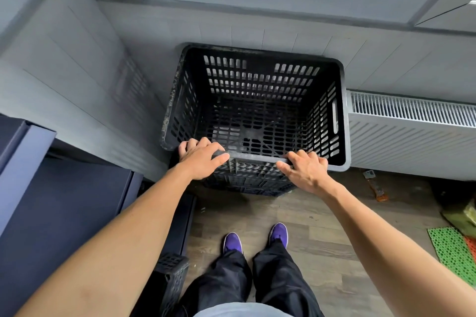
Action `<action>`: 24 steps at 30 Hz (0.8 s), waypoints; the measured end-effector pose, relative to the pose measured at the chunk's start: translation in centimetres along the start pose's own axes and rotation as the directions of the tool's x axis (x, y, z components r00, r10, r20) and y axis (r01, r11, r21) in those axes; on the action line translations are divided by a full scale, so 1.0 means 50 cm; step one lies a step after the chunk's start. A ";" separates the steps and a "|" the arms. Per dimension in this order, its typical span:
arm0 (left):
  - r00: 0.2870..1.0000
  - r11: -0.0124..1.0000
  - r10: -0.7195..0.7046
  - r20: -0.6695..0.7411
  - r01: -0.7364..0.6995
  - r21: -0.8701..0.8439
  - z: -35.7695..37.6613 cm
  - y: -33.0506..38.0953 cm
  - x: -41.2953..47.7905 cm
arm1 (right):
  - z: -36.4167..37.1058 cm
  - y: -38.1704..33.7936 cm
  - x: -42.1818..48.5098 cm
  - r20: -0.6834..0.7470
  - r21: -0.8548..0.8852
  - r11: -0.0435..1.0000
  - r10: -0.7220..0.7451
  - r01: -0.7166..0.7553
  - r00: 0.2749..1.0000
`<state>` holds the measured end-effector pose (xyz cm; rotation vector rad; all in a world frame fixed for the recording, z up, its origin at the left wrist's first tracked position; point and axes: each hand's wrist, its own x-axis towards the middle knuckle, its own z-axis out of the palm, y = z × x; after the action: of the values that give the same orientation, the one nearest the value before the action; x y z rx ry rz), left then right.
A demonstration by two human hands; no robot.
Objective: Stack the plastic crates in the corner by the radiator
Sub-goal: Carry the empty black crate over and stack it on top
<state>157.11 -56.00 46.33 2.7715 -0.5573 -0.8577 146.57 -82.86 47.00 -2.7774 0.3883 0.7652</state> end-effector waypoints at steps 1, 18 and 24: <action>1.000 1.000 -0.001 0.004 0.001 0.013 0.006 0.003 -0.007 | 0.006 0.004 -0.006 0.006 -0.012 1.000 -0.001 0.001 1.000; 0.999 0.999 -0.033 0.008 0.033 -0.008 0.000 0.012 -0.002 | 0.009 0.006 -0.001 -0.001 0.015 1.000 0.020 -0.020 1.000; 0.999 0.999 -0.032 0.016 0.032 -0.009 0.004 0.012 -0.006 | 0.004 0.003 -0.013 0.019 0.005 0.999 0.041 -0.041 0.999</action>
<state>156.59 -56.45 46.49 2.7742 -0.5118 -0.8872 145.88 -82.80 47.16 -2.7632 0.4446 0.7983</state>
